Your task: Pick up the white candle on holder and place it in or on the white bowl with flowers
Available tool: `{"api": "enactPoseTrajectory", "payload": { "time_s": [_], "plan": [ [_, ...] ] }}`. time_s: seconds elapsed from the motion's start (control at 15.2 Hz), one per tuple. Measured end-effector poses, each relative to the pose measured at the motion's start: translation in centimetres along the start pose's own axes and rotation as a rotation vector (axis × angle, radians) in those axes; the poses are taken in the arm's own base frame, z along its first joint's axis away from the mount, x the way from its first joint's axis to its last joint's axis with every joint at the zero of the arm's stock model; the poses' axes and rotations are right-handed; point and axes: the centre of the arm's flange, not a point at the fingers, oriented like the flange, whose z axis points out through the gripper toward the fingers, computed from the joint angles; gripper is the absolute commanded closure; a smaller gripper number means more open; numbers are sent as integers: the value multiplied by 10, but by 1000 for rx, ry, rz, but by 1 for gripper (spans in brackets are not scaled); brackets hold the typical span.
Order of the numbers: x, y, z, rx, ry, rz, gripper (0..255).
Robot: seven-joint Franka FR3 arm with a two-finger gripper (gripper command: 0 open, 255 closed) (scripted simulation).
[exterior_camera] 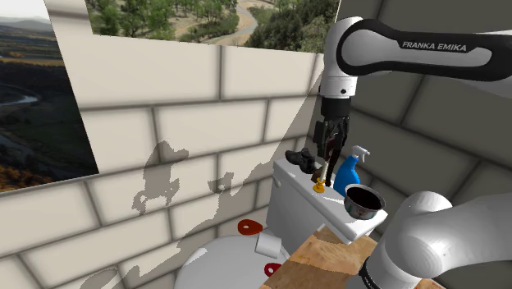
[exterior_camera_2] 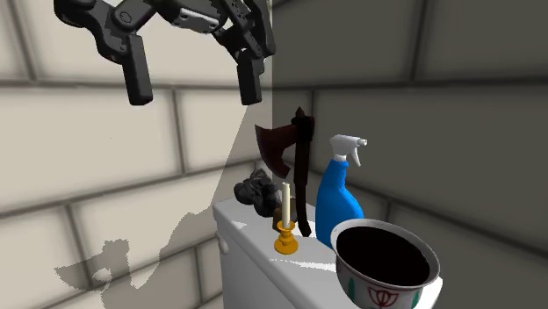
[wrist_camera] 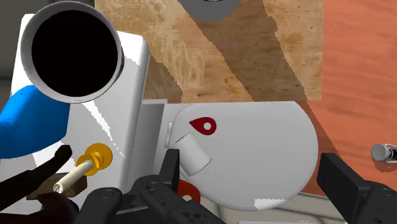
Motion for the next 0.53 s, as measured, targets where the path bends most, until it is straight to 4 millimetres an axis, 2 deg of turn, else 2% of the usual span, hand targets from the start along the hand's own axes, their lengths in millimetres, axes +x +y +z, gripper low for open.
{"api": "enactPoseTrajectory", "payload": {
  "time_s": [0.2, 0.4, 0.53],
  "plan": [
    [7, 8, 9, -15, -13, -38, 0],
    [22, 28, 33, -50, -44, -127, 0],
    [40, 44, 48, -77, -66, -192, 0]
  ]
}}
